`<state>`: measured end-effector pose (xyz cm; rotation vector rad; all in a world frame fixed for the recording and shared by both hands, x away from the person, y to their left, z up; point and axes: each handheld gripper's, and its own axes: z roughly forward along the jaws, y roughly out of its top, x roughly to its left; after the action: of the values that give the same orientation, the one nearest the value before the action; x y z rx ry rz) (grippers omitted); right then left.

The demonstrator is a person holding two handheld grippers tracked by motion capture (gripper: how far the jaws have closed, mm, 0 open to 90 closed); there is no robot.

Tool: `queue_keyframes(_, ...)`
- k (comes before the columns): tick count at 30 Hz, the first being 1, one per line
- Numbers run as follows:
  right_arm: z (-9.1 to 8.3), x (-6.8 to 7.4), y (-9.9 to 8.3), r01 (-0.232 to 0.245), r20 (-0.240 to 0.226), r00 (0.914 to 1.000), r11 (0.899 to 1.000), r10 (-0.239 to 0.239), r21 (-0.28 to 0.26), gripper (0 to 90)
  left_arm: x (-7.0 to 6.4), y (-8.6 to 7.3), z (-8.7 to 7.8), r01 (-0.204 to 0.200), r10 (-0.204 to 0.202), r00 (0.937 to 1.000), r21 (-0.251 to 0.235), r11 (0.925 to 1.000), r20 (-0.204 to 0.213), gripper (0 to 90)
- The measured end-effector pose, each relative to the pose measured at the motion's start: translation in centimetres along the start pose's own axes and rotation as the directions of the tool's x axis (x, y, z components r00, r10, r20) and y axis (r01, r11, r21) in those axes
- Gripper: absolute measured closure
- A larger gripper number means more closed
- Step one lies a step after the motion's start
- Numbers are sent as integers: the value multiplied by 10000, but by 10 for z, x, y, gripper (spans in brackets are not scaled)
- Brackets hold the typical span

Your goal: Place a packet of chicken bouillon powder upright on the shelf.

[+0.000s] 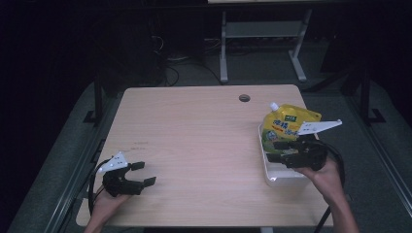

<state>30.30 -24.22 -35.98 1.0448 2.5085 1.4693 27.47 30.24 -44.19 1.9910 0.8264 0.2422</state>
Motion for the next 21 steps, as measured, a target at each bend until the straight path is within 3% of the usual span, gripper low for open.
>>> queue_keyframes(8,17,14,4,-81,142,9999,10000,81,4,344,-3,3,6,-474,471,9987,183,9987,188,174)
queue_keyframes(15,38,32,5,-42,5,10000,9999,42,143,317,-3,2,2,-346,345,9989,2,9994,329,169)
queue_keyframes(21,57,48,6,299,18,9995,9991,-300,292,308,-3,0,-1,-258,258,9993,-1,9997,267,164)
